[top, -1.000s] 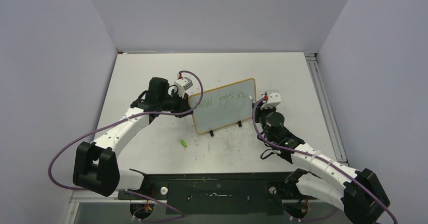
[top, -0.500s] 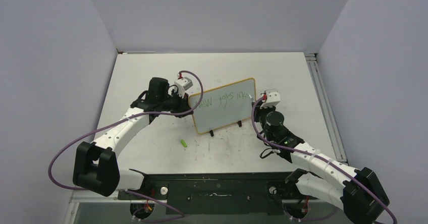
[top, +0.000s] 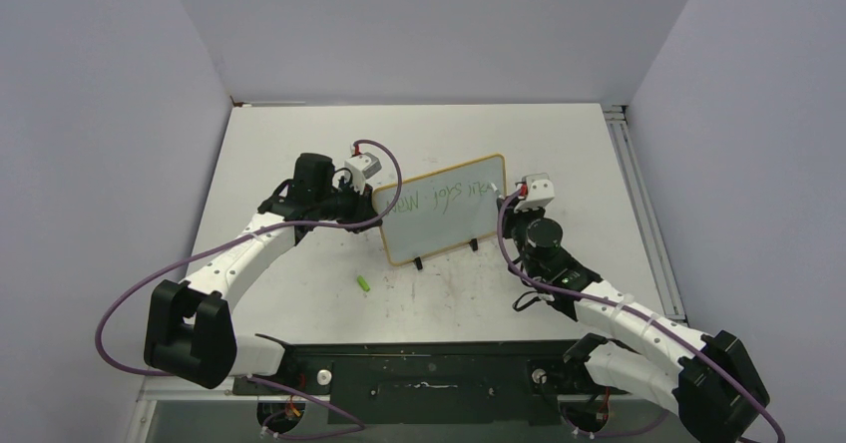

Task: Write a sentence on the whiteboard

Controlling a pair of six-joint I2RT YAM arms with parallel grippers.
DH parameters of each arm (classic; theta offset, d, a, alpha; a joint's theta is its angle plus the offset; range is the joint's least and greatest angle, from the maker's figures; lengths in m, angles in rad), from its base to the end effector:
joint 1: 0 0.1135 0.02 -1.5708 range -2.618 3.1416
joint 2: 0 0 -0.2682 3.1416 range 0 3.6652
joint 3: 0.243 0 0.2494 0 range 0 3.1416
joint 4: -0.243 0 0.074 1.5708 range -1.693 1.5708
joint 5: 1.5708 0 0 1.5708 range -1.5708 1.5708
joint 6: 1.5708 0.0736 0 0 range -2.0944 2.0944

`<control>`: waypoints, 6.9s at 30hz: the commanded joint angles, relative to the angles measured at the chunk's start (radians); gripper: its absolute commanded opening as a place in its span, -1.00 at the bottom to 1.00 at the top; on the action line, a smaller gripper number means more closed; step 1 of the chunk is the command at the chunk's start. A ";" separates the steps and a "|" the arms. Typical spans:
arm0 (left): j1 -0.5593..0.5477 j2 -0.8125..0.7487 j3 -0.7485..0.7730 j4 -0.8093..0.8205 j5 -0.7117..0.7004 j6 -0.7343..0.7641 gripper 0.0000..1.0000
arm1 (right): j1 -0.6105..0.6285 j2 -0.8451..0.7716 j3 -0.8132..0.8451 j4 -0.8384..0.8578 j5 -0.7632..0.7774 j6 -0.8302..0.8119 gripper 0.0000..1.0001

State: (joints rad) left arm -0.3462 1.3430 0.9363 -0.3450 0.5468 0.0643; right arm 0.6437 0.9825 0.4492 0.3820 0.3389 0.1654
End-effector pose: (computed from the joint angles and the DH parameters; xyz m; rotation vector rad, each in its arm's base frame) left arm 0.2744 -0.1397 0.2407 0.7408 2.1885 -0.7767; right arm 0.2162 0.1316 0.2436 -0.1604 1.7156 0.3083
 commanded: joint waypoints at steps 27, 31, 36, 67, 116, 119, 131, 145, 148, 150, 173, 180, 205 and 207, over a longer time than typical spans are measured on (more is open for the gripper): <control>-0.019 0.016 0.022 -0.028 -0.023 0.031 -1.00 | 0.057 -0.008 0.013 0.029 0.087 0.017 -0.89; -0.019 0.015 0.022 -0.028 -0.023 0.030 -1.00 | 0.057 -0.001 0.016 0.035 0.060 0.007 -0.89; -0.019 0.015 0.022 -0.026 -0.024 0.031 -1.00 | 0.057 -0.015 0.019 0.037 0.008 -0.005 -0.89; -0.025 0.025 0.026 -0.032 -0.036 0.035 -1.00 | -0.061 -0.074 0.034 -0.007 -0.151 0.041 -0.89; -0.027 0.024 0.025 -0.032 -0.036 0.035 -1.00 | -0.114 -0.049 0.012 -0.017 -0.125 0.080 -0.89; -0.027 0.024 0.025 -0.032 -0.036 0.035 -1.00 | -0.112 -0.051 0.007 -0.033 -0.124 0.088 -0.89; -0.027 0.026 0.025 -0.031 -0.034 0.035 -1.00 | -0.113 -0.075 -0.033 -0.064 -0.119 0.114 -0.89; -0.027 0.028 0.025 -0.031 -0.037 0.035 -1.00 | -0.113 -0.035 0.037 0.026 -0.109 0.074 -0.89; -0.027 0.028 0.024 -0.031 -0.037 0.036 -1.00 | -0.113 -0.033 0.043 0.038 -0.104 0.070 -0.89; -0.027 0.029 0.025 -0.031 -0.037 0.036 -1.00 | -0.114 -0.033 0.047 0.040 -0.103 0.066 -0.89; -0.027 0.025 0.025 -0.031 -0.035 0.037 -1.00 | -0.112 -0.037 -0.009 -0.024 -0.078 0.106 -0.89; -0.027 0.026 0.025 -0.031 -0.034 0.037 -1.00 | -0.112 -0.051 -0.033 -0.042 -0.077 0.121 -0.89; -0.027 0.025 0.026 -0.031 -0.035 0.037 -1.00 | -0.114 0.013 0.085 0.053 -0.043 0.050 -0.89; -0.027 0.025 0.026 -0.031 -0.035 0.037 -1.00 | -0.114 0.018 0.086 0.051 -0.039 0.049 -0.89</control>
State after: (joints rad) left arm -0.3573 1.3472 0.9436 -0.3508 0.5312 0.0647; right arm 0.5362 0.9840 0.4919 0.3737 0.2768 0.2295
